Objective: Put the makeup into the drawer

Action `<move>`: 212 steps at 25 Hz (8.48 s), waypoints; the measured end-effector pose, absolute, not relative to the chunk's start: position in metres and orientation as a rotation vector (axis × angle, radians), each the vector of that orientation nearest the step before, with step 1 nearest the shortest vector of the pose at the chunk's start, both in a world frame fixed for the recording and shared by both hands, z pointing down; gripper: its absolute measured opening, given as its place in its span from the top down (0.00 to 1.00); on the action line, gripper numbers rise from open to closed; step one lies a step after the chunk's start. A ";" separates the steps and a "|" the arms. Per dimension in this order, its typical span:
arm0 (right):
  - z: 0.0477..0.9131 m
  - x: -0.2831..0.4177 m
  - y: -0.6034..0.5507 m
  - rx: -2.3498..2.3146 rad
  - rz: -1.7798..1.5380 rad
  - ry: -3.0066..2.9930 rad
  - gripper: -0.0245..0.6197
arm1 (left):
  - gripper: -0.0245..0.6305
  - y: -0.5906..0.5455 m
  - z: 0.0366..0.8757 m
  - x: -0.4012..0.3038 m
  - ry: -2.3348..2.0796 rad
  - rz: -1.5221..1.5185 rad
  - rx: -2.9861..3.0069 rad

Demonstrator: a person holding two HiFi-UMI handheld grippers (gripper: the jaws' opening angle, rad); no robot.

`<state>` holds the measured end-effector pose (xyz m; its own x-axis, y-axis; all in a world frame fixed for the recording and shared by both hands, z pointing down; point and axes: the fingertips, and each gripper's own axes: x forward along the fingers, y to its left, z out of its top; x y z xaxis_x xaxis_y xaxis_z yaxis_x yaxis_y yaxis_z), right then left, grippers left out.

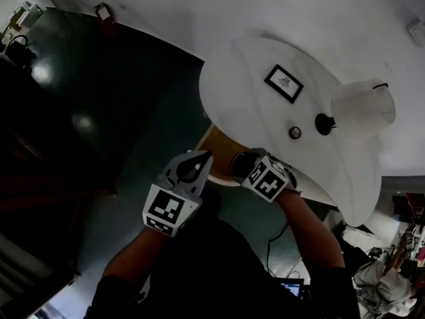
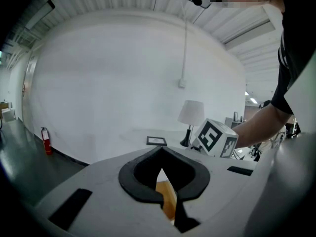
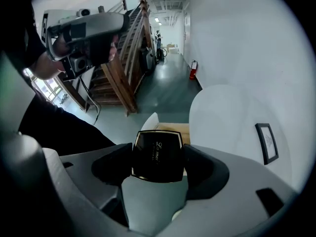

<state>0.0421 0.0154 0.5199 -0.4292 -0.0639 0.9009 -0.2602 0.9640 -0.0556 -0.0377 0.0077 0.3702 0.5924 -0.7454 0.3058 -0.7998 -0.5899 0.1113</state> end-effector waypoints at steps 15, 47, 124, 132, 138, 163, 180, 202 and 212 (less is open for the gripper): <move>0.604 -0.005 0.001 0.226 0.187 -1.931 0.50 | 0.95 -0.011 0.411 -0.061 -1.236 0.354 2.617; 0.765 -0.043 -0.036 0.141 0.221 -1.895 0.50 | 0.95 -0.060 0.545 -0.070 -1.223 0.408 2.642; 0.514 -0.020 0.003 0.740 0.385 -2.188 0.50 | 0.95 -0.006 0.385 -0.102 -1.138 0.257 2.589; 0.445 -0.004 0.022 0.840 0.355 -2.317 0.51 | 0.95 0.005 0.352 -0.084 -1.100 0.284 2.658; 0.385 0.026 0.022 0.980 0.271 -2.402 0.63 | 0.95 0.012 0.312 -0.056 -1.101 0.293 2.772; 0.300 0.109 0.009 1.287 0.182 -2.462 0.94 | 0.95 0.005 0.271 -0.022 -1.043 0.113 2.831; 0.338 0.223 -0.046 1.062 0.203 -2.482 0.94 | 0.95 -0.046 0.275 0.107 -1.195 0.165 2.759; 0.431 0.253 -0.111 0.891 0.296 -2.334 0.93 | 0.95 -0.098 0.330 0.157 -1.156 0.242 2.715; 0.498 0.253 -0.145 0.779 0.313 -2.194 0.74 | 0.95 -0.120 0.376 0.160 -1.124 0.255 2.692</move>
<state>0.2529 -0.1453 0.4981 -0.5146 -0.4324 0.7404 -0.6223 0.7824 0.0243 0.1599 -0.1200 0.3764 0.6939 -0.6791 0.2394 -0.7159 -0.6863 0.1284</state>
